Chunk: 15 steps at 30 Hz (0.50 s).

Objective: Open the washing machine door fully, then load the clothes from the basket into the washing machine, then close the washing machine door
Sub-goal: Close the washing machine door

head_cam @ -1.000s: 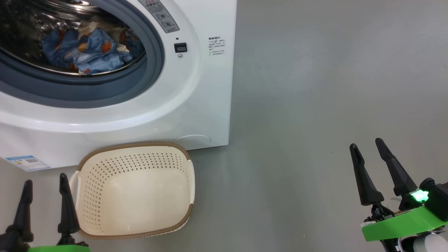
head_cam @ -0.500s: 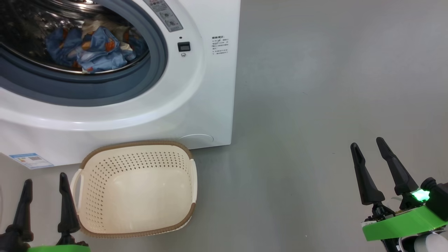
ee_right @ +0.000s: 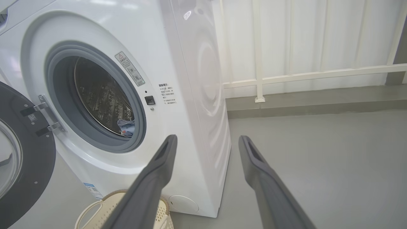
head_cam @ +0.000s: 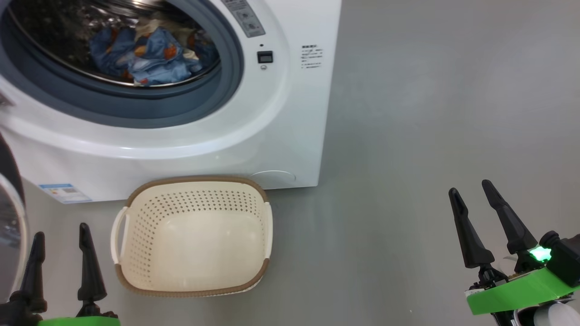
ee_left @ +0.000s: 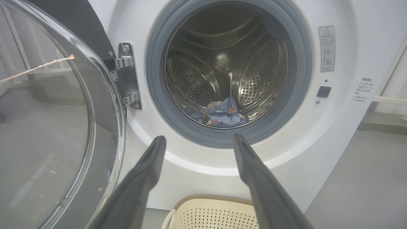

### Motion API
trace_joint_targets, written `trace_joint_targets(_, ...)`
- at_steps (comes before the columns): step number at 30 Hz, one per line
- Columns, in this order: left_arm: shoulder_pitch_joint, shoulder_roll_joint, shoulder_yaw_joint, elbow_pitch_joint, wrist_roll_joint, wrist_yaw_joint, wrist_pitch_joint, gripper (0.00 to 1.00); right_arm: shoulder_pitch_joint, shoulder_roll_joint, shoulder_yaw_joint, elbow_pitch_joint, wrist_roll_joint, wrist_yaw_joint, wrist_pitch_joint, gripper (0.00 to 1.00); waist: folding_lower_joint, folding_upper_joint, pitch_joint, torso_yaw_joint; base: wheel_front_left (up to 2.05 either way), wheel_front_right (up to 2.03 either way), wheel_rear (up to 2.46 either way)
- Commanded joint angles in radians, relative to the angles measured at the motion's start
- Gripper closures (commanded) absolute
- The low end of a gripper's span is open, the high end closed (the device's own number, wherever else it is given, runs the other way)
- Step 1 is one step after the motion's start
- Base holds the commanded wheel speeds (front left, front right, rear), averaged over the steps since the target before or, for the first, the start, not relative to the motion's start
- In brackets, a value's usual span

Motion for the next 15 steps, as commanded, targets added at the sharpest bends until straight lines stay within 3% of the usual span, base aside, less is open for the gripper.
trace_joint_targets(1,0.007,0.009,0.033,-0.032,-0.014,-0.002,-0.006,0.00,-0.003,-0.024,0.021,-0.023,-0.005,0.006,-0.008,0.00,0.0000,-0.0001,0.000,0.019,0.00,0.00,0.00)
trace_joint_targets(15,0.035,-0.011,0.025,-0.051,-0.043,0.014,-0.006,0.00,-0.018,-0.052,0.063,-0.010,0.000,0.006,-0.008,0.00,0.0000,-0.0001,-0.012,0.168,0.00,0.00,0.00)
